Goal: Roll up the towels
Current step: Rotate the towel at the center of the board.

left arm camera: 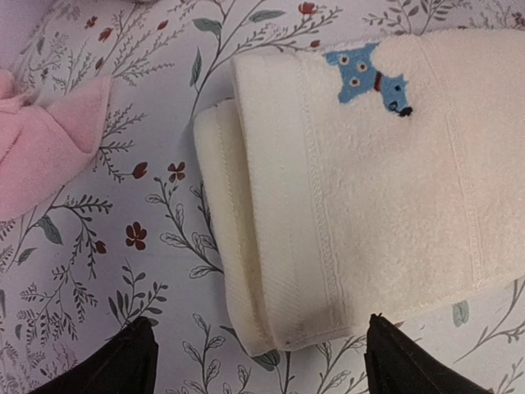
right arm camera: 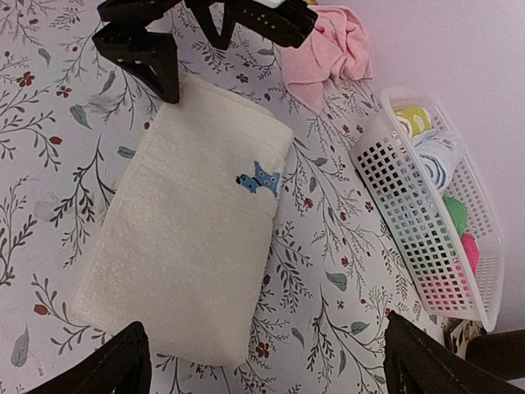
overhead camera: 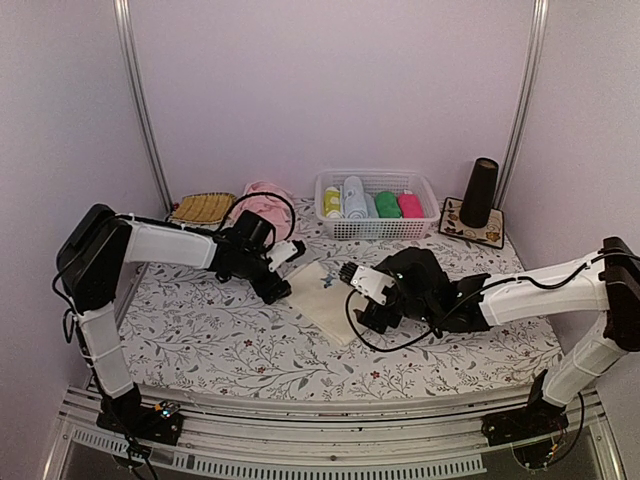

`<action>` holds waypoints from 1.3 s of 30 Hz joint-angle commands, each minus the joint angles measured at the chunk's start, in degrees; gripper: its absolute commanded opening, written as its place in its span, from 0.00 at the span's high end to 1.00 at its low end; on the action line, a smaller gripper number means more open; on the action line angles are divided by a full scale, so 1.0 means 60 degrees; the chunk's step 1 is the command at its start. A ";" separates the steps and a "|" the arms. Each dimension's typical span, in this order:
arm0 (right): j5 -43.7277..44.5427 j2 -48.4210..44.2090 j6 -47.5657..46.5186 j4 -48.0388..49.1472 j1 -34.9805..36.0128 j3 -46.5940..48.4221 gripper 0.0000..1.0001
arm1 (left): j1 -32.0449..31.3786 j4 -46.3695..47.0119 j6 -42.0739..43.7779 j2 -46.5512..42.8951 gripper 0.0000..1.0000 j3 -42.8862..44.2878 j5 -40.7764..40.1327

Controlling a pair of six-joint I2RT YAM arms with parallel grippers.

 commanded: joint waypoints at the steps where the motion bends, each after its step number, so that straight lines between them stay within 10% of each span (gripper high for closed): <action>1: 0.0700 -0.0771 0.0095 0.0505 -0.0009 -0.0389 0.01 | -0.0176 0.0058 0.0322 0.0132 0.12 -0.0147 -0.0240; 25: 0.0256 -0.2284 0.0005 0.1125 0.0003 -0.1301 0.00 | 0.0180 0.0966 0.0471 0.2706 0.09 0.2453 -0.3321; 39: -0.0621 0.1282 -0.4045 0.2525 0.0681 -0.0731 0.17 | 0.0178 0.3051 0.1595 -0.2773 0.03 -0.2655 0.1014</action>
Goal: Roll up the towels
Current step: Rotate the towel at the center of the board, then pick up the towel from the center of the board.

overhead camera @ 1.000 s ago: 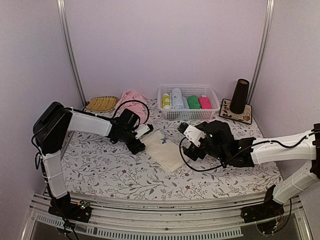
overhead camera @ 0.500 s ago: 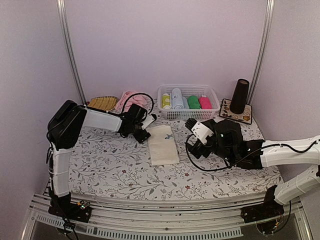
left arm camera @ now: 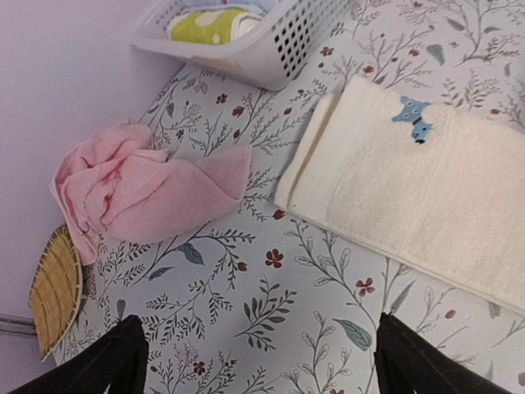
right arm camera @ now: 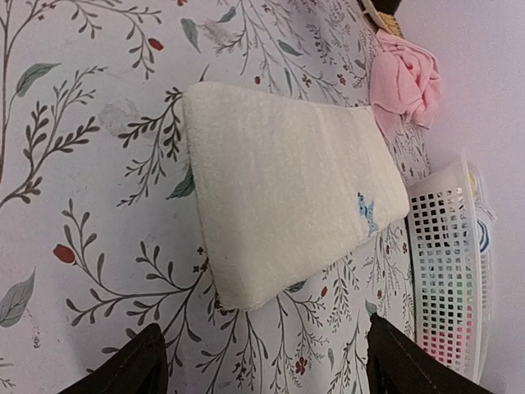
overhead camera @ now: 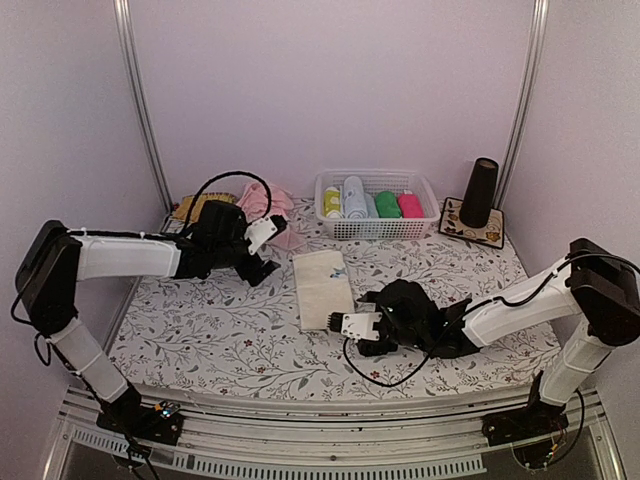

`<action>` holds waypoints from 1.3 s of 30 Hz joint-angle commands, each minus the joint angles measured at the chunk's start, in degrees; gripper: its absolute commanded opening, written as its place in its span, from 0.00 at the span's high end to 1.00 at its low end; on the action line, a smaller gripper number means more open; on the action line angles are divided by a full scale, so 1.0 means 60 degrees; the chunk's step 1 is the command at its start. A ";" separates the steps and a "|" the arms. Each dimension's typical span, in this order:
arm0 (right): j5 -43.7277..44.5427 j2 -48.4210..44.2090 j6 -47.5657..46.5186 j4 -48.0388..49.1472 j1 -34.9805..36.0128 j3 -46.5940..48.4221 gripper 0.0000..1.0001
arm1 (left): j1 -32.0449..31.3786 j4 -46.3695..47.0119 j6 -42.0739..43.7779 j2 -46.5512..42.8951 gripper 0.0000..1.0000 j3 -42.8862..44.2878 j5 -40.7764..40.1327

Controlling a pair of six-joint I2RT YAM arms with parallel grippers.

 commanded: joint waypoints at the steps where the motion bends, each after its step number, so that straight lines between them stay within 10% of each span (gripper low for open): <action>1: -0.0527 0.0552 -0.1385 0.0872 0.0055 0.0434 0.17 | -0.0294 0.1038 0.0877 -0.0987 0.03 -0.1572 0.2372; 18: 0.0436 -0.3596 0.2324 0.0539 -0.0029 -0.0959 0.15 | -0.3449 0.4316 0.3506 -0.0999 0.04 -0.4252 0.0325; 39: 0.1227 -0.5028 0.3010 0.0815 -0.0095 -0.1752 0.16 | -0.4272 0.3974 0.4067 0.1310 0.41 -0.3341 -0.1363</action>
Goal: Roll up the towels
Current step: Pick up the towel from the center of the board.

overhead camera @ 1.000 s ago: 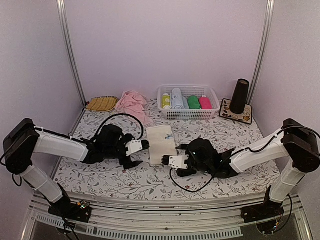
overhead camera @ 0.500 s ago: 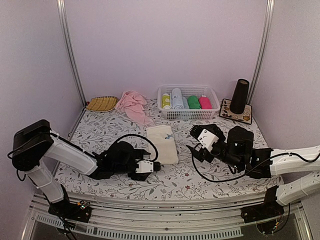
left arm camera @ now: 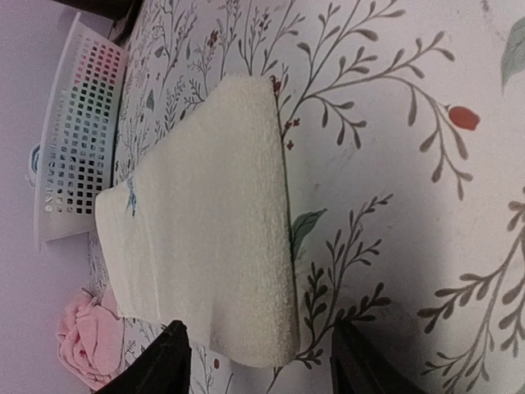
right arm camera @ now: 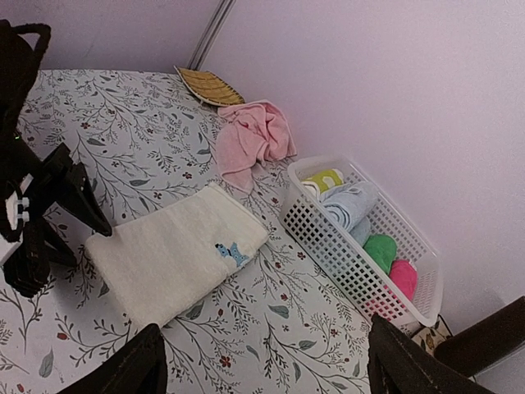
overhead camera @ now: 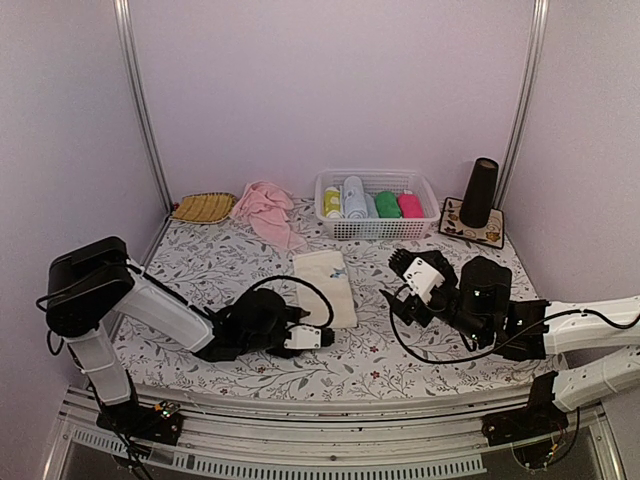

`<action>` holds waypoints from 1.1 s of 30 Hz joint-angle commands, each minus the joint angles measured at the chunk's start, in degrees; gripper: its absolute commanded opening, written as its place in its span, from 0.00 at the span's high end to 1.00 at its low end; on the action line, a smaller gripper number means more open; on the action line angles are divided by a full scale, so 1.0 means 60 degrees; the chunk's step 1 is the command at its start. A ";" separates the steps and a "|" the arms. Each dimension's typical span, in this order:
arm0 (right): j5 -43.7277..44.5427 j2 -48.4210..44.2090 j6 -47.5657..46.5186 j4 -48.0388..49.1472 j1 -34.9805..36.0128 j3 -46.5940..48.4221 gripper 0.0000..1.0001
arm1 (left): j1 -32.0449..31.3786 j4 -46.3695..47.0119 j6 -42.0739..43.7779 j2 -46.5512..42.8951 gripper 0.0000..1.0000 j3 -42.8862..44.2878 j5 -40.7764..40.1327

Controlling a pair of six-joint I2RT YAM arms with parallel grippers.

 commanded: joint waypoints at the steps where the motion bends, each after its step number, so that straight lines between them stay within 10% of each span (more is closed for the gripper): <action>1: 0.0165 -0.0096 0.0202 0.0192 -0.0044 -0.0122 0.16 | -0.0133 -0.0593 -0.0003 0.0506 0.41 0.0212 -0.0300; 8: -0.0268 0.0008 0.0125 0.0111 -0.0044 -0.0114 0.16 | -0.0077 -0.1023 -0.0247 0.1030 0.47 0.0552 -0.0432; 20: -0.0442 0.0619 -0.0306 -0.0138 -0.0015 0.0098 0.16 | 0.0131 -0.2582 -0.0770 0.0997 1.00 0.1082 0.0513; 33: -0.3252 0.1636 -0.2559 -0.0172 0.0275 -0.0040 0.16 | 0.1904 -0.6329 -0.2419 0.0057 1.00 0.2805 0.4808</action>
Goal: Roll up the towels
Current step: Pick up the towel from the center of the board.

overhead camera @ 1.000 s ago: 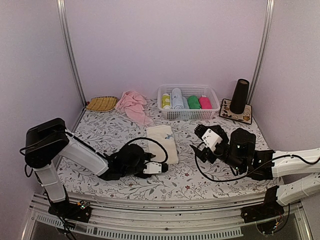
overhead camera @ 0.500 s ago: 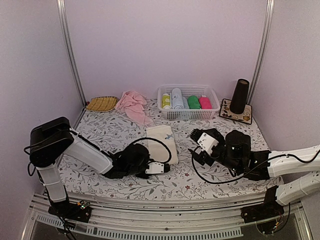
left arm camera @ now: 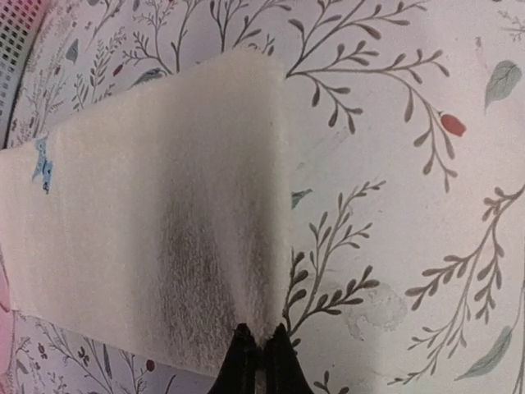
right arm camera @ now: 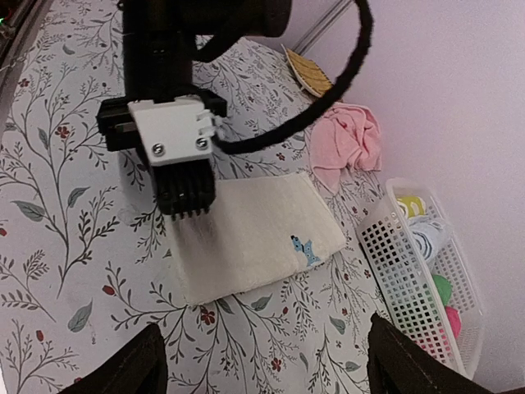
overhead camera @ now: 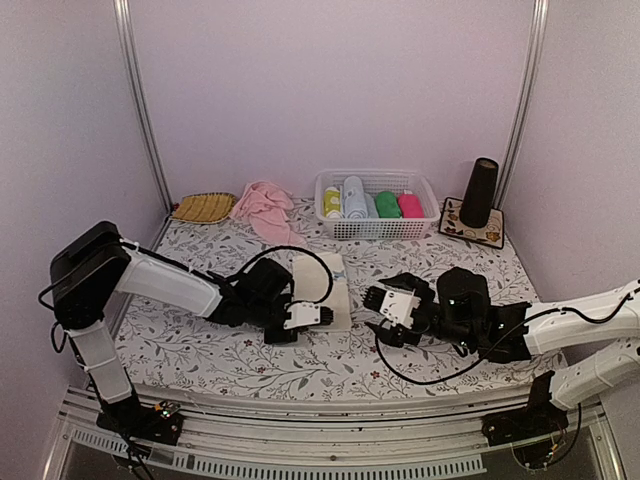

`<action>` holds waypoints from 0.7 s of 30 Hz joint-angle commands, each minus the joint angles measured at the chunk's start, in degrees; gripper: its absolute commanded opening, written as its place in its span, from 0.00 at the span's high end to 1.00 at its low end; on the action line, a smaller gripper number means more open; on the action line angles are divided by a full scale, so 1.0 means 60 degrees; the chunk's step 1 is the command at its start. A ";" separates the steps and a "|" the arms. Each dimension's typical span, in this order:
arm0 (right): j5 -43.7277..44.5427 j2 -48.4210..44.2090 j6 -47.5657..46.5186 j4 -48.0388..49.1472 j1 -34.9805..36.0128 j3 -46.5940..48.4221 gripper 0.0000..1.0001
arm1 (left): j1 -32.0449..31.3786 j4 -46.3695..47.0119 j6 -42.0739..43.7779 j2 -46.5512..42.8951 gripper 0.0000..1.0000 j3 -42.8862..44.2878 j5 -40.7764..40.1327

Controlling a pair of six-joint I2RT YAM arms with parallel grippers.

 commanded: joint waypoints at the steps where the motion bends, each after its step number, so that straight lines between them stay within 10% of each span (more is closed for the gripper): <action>1: -0.1624 0.0675 -0.1328 -0.0082 0.0169 0.0078 0.16 | 0.0829 -0.2194 -0.0842 -0.0156 1.00 0.0797 0.2475; 21: -0.1236 0.5485 -0.2046 -0.0148 0.0131 0.3245 0.24 | 0.3431 -0.6356 -0.1020 0.3100 1.00 0.4738 0.6789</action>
